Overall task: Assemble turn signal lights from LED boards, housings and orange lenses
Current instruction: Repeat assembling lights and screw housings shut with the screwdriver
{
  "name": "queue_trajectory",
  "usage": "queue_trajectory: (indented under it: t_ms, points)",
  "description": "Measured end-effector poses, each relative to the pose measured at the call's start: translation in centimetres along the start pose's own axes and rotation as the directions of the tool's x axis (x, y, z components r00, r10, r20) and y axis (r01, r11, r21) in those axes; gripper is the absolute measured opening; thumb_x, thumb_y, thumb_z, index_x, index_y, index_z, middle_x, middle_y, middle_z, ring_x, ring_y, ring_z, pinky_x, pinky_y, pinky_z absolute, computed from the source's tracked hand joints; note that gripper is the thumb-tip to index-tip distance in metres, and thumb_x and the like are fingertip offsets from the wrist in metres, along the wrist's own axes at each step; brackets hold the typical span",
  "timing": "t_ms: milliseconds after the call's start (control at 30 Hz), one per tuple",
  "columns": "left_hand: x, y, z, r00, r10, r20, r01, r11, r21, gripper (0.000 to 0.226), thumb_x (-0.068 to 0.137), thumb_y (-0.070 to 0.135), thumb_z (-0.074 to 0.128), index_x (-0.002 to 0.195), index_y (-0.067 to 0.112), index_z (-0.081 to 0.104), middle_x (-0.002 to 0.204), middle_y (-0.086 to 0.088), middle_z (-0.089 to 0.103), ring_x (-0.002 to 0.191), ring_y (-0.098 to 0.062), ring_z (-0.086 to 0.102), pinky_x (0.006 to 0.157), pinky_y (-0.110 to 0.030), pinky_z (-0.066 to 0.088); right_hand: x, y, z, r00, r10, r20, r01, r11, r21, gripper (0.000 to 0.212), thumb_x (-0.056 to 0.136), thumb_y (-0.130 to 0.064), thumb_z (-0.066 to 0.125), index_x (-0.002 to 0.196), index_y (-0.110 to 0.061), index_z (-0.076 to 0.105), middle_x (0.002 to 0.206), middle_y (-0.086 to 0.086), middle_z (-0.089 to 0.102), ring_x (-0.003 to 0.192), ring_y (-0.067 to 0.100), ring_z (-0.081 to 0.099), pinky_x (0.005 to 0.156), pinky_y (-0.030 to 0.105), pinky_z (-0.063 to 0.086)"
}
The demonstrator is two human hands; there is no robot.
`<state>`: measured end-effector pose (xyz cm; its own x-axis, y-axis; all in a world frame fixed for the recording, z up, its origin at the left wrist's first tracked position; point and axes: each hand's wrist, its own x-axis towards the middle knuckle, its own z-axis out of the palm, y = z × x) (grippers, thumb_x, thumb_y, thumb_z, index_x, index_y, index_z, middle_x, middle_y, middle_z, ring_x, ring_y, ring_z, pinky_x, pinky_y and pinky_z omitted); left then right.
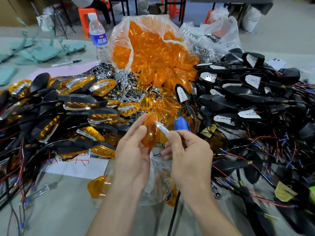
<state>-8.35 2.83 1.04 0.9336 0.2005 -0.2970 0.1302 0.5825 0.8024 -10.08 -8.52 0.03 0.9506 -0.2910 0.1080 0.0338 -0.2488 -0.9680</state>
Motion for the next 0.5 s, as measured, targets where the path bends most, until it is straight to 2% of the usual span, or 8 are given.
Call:
queue_trajectory:
  t_ms: [100, 200, 267, 300, 367, 400, 500]
  points:
    - [-0.2, 0.1, 0.2, 0.999, 0.028, 0.023, -0.028, 1.0, -0.014, 0.028, 0.102, 0.012, 0.056, 0.116, 0.024, 0.077, 0.113, -0.004, 0.08, 0.099, -0.016, 0.077, 0.072, -0.023, 0.061, 0.2, 0.0, 0.3, 0.991, 0.125, 0.038, -0.13, 0.97, 0.203, 0.031, 0.104, -0.021, 0.063, 0.076, -0.014, 0.072, 0.061, 0.005, 0.071, 0.052, 0.019, 0.071, 0.053, 0.033, 0.059]
    - [-0.3, 0.4, 0.4, 0.997, 0.056, 0.046, -0.056, 0.998, 0.003, 0.028, 0.101, 0.012, 0.058, 0.116, 0.025, 0.077, 0.109, -0.004, 0.08, 0.085, -0.013, 0.076, 0.067, -0.021, 0.059, 0.3, -0.1, 0.3, 0.967, 0.228, 0.114, -0.255, 0.859, 0.443, 0.034, 0.106, -0.014, 0.058, 0.078, 0.003, 0.069, 0.063, 0.017, 0.068, 0.05, 0.025, 0.066, 0.047, 0.028, 0.053]
    - [-0.3, 0.4, 0.4, 0.998, 0.055, 0.036, -0.055, 0.998, 0.01, 0.028, 0.1, 0.013, 0.06, 0.117, 0.026, 0.078, 0.106, -0.004, 0.081, 0.08, -0.014, 0.073, 0.062, -0.024, 0.058, 0.2, 0.0, 0.4, 0.963, 0.225, 0.15, -0.269, 0.831, 0.486, 0.036, 0.107, -0.016, 0.056, 0.08, 0.004, 0.069, 0.066, 0.02, 0.067, 0.05, 0.025, 0.064, 0.046, 0.027, 0.052]
    - [-0.3, 0.4, 0.4, 0.998, 0.048, 0.036, -0.049, 0.999, 0.009, 0.028, 0.1, 0.013, 0.06, 0.117, 0.027, 0.078, 0.1, -0.004, 0.081, 0.073, -0.015, 0.071, 0.054, -0.026, 0.056, 0.1, 0.0, 0.5, 0.962, 0.215, 0.167, -0.27, 0.827, 0.493, 0.038, 0.107, -0.018, 0.055, 0.079, 0.002, 0.07, 0.067, 0.02, 0.067, 0.05, 0.025, 0.064, 0.046, 0.027, 0.051]
    - [-0.5, 0.2, 0.5, 0.998, 0.022, 0.056, -0.021, 1.0, -0.006, 0.028, 0.102, 0.015, 0.059, 0.118, 0.029, 0.078, 0.082, -0.009, 0.075, 0.055, -0.019, 0.06, 0.039, -0.027, 0.043, -0.1, -0.1, 0.9, 0.961, 0.197, 0.196, -0.27, 0.825, 0.495, 0.041, 0.108, -0.02, 0.054, 0.074, -0.006, 0.072, 0.067, 0.017, 0.068, 0.051, 0.025, 0.063, 0.047, 0.028, 0.051]
    - [-0.7, 0.1, 0.6, 0.998, 0.01, 0.06, -0.009, 1.0, -0.009, 0.029, 0.103, 0.015, 0.058, 0.117, 0.031, 0.078, 0.076, -0.011, 0.071, 0.051, -0.019, 0.055, 0.038, -0.026, 0.038, -0.2, -0.1, 1.0, 0.96, 0.197, 0.201, -0.273, 0.825, 0.495, 0.042, 0.108, -0.02, 0.054, 0.072, -0.009, 0.073, 0.066, 0.016, 0.067, 0.051, 0.025, 0.063, 0.047, 0.029, 0.051]
    - [-0.9, 0.0, 0.8, 0.999, 0.019, 0.03, -0.019, 1.0, -0.003, 0.029, 0.103, 0.015, 0.058, 0.114, 0.032, 0.079, 0.086, -0.009, 0.077, 0.056, -0.017, 0.063, 0.039, -0.025, 0.04, -0.2, 0.1, 1.5, 0.963, 0.222, 0.151, -0.267, 0.834, 0.482, 0.042, 0.107, -0.021, 0.055, 0.07, -0.01, 0.071, 0.065, 0.014, 0.067, 0.052, 0.026, 0.064, 0.048, 0.03, 0.052]
